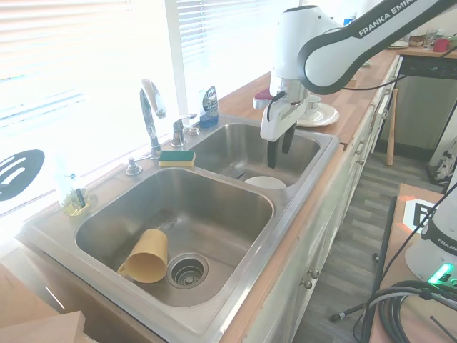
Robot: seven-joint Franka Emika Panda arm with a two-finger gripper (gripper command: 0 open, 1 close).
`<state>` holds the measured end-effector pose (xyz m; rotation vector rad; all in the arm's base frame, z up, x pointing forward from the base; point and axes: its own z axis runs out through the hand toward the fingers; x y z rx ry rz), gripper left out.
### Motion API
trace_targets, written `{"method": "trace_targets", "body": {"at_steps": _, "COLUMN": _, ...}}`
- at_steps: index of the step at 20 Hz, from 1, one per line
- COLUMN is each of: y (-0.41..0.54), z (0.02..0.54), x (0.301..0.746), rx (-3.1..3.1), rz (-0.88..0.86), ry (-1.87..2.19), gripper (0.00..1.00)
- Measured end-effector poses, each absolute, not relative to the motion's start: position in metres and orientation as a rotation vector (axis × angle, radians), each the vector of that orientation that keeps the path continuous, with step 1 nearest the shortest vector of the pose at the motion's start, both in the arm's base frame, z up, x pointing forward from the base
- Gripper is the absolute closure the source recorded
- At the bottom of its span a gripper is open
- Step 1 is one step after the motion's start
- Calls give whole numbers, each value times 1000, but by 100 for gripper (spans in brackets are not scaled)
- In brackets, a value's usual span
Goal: Turn on the faucet
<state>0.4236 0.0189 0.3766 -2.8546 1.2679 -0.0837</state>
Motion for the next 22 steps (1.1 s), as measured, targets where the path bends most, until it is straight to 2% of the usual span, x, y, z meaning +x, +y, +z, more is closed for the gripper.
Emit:
{"method": "trace_targets", "body": {"at_steps": 3, "y": 17, "z": 376, "x": 423, "rx": -2860, "rz": -73, "ry": 1263, "gripper": 0}}
{"method": "trace_targets", "body": {"at_steps": 4, "y": 16, "z": 375, "x": 423, "rx": -2861, "rz": -72, "ry": 1266, "gripper": 100}}
{"method": "trace_targets", "body": {"at_steps": 22, "y": 6, "z": 372, "x": 420, "rx": -2857, "rz": -68, "ry": 1283, "gripper": 100}}
